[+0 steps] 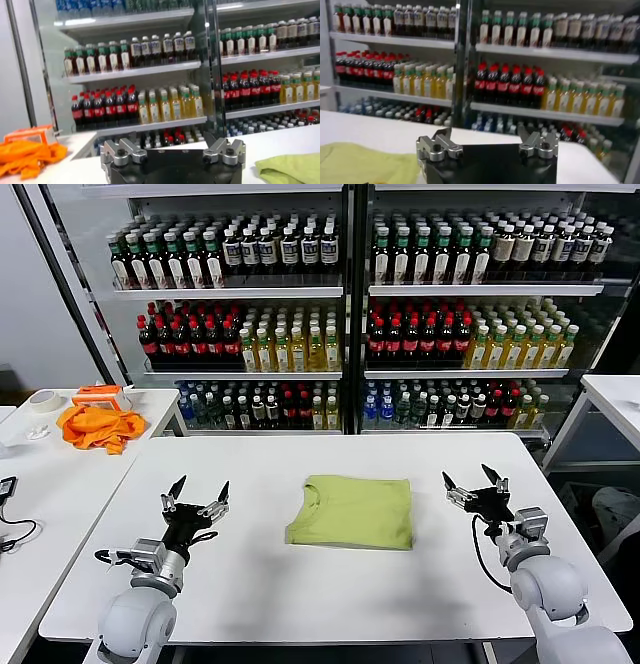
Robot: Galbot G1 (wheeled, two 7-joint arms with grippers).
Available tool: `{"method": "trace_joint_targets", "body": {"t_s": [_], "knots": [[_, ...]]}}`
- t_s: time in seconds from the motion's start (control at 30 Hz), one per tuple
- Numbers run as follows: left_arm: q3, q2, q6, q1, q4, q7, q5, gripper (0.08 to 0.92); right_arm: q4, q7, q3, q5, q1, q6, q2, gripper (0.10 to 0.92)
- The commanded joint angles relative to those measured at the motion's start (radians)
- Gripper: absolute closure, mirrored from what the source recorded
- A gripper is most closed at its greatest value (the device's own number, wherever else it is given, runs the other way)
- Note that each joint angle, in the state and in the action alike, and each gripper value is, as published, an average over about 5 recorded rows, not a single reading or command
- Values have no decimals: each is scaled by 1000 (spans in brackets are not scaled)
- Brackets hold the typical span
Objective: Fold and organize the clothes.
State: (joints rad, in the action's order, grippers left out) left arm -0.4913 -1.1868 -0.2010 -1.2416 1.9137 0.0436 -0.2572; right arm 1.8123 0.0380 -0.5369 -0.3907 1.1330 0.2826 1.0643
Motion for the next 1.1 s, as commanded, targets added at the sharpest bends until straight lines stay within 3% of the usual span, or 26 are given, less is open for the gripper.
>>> {"method": "trace_joint_targets", "body": {"t_s": [0.03,0.27,0.53,1.1], "knots": [[20,4,114,34,-58,-76,121,177,22,-48,-47,141,58,-116,52,203],[51,0,177,78,-105,-155,81,177,29,-50,-47,152,111,-148,39,203],[114,-21,189,121,-129,-129,128,177,77,-38,-83,148,149,-148,29,203],[88,-28,227,107,-132,-80,132,177,33,-70,-36,243,73,-149,57,203]]}}
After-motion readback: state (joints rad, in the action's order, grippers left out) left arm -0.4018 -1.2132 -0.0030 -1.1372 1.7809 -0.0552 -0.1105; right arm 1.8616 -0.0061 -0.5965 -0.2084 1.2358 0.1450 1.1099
